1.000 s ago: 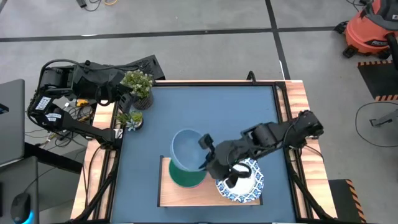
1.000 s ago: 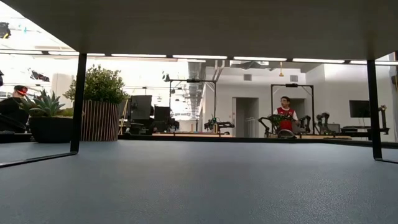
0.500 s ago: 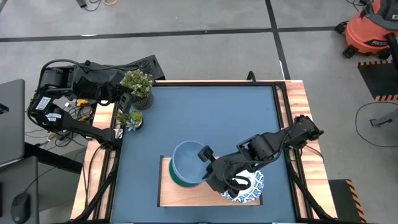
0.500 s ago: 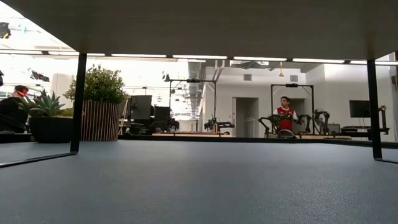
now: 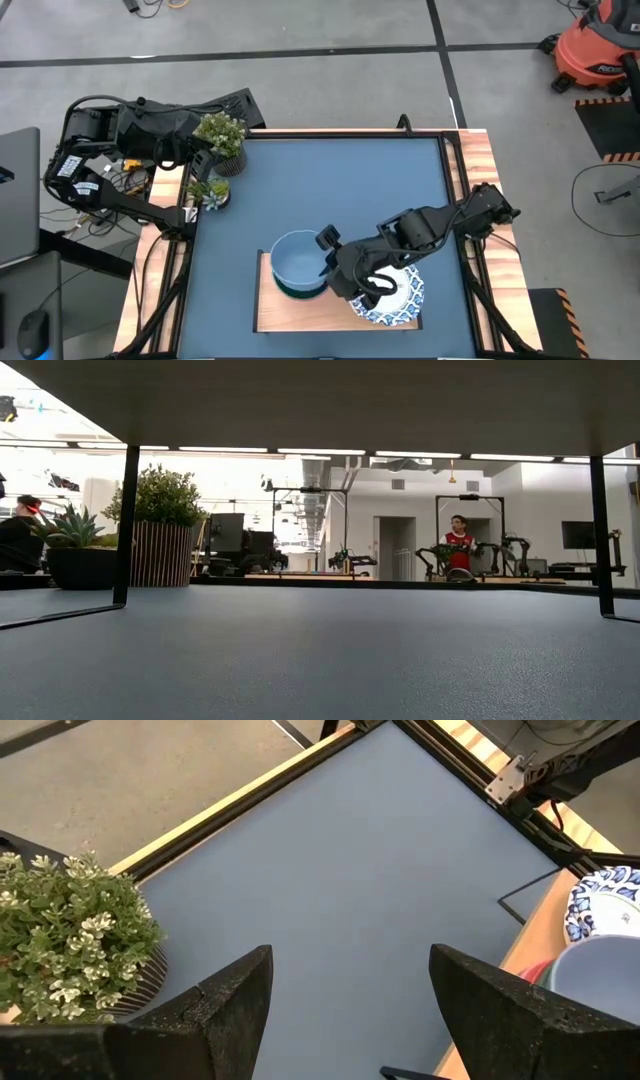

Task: Place and stack bowls onto a shelf
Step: Stack the blue bowl on top of the green bowl on the shelf

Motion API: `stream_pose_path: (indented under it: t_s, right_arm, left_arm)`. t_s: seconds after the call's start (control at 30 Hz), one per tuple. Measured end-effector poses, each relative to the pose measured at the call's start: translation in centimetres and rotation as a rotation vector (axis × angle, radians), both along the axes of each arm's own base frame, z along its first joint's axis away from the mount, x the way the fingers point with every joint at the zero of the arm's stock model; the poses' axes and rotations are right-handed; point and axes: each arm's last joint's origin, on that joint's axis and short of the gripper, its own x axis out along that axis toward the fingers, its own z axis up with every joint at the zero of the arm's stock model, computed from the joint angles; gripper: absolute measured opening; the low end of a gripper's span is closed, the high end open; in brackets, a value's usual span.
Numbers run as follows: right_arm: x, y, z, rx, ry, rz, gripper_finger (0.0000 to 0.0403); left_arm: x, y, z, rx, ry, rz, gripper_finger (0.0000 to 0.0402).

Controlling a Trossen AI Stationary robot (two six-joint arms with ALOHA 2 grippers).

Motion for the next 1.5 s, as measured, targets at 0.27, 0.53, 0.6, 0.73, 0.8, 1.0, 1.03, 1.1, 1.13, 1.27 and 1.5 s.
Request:
stream_pose_path:
  t_s: [0.27,0.53,0.6,0.73,0.8,1.0,1.03,1.1,1.13,1.27,1.5]
  right_arm:
    - [0.1,0.0,0.1,0.007,-0.013,0.000,0.0187]
    - [-0.8,1.3,1.2,0.045,-0.056,0.013,0.0224]
    - [-1.3,1.7,2.3,0.070,-0.097,-0.015,0.0219]
    - [-2.3,2.1,4.1,0.030,-0.185,-0.091,0.0199]
    - [-2.4,2.1,4.2,-0.015,-0.213,-0.179,0.0184]
    - [-1.7,2.0,2.8,-0.053,-0.188,-0.343,0.0103]
    - [-1.3,2.2,2.2,-0.066,-0.175,-0.355,0.0087]
    - [-0.9,2.6,1.5,-0.077,-0.163,-0.371,0.0058]
    - [-1.0,2.7,1.3,-0.084,-0.149,-0.369,0.0046]
    - [-0.5,3.5,0.3,-0.093,-0.128,-0.378,0.0017]
    - [0.0,4.3,-1.2,-0.125,-0.097,-0.386,0.0048]
  left_arm:
    - [0.0,0.0,0.0,0.002,0.000,0.001,0.0254]
    - [0.0,0.0,0.0,0.004,0.000,0.003,0.0254]
    - [0.0,0.0,0.0,0.004,0.000,0.004,0.0254]
    - [0.0,0.0,0.0,0.004,-0.001,0.005,0.0254]
    - [0.0,0.0,0.0,0.000,-0.003,0.009,0.0254]
    - [0.0,0.0,0.0,-0.007,-0.008,0.017,0.0254]
    - [0.0,0.0,0.0,-0.009,-0.009,0.019,0.0254]
    - [0.0,0.0,0.0,-0.010,-0.010,0.021,0.0254]
    - [0.0,0.0,0.0,-0.012,-0.010,0.021,0.0254]
    - [0.0,0.0,0.0,-0.018,-0.013,0.025,0.0254]
    - [0.0,0.0,0.0,-0.019,-0.012,0.025,0.0254]
